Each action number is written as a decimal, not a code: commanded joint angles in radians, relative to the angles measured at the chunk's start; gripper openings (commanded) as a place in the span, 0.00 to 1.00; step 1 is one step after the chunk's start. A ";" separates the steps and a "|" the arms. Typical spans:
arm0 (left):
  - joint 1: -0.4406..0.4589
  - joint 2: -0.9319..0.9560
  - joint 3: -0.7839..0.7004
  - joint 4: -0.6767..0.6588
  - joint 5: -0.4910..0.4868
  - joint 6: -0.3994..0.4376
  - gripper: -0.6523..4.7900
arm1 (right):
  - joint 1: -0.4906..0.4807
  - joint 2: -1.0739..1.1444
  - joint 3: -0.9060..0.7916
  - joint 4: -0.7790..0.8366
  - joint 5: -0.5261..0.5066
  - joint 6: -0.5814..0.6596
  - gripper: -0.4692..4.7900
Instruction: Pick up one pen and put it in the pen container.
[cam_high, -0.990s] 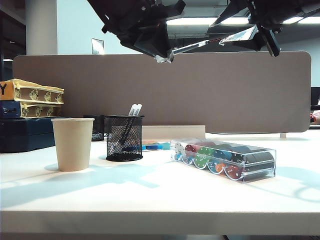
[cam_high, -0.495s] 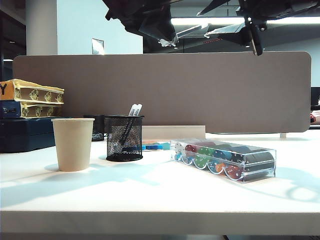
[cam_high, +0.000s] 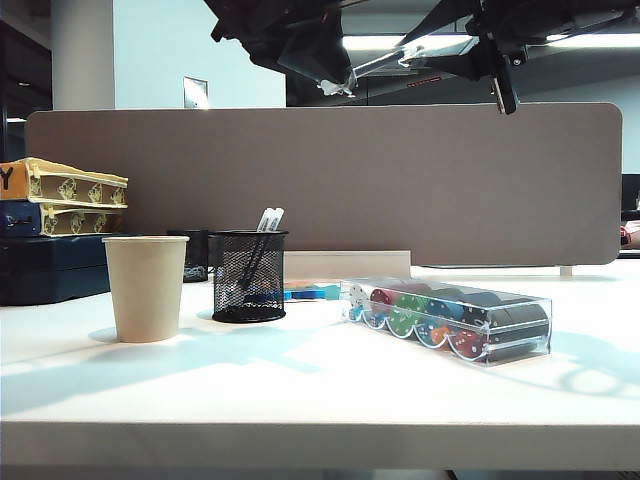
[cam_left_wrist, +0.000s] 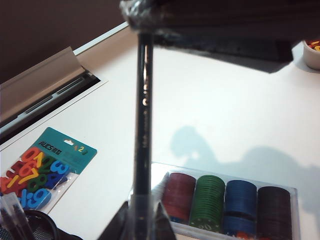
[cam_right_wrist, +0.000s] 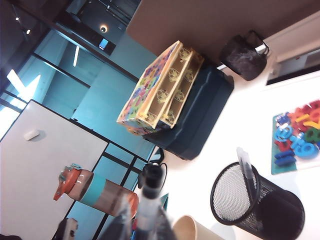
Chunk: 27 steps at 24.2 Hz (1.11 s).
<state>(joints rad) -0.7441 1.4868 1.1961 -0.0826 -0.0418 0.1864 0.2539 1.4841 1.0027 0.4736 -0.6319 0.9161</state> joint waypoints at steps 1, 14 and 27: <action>0.001 -0.004 0.006 0.010 0.005 -0.003 0.14 | 0.003 -0.006 0.008 0.025 -0.021 0.000 0.17; 0.001 -0.004 0.006 -0.014 0.035 -0.003 0.38 | 0.003 -0.006 0.008 0.025 -0.025 0.000 0.12; 0.032 -0.008 0.006 -0.149 -0.075 -0.004 0.57 | 0.003 0.029 0.035 0.031 -0.042 -0.030 0.12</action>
<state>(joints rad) -0.7231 1.4872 1.1969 -0.2329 -0.1055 0.1879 0.2539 1.5097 1.0176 0.4805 -0.6579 0.9001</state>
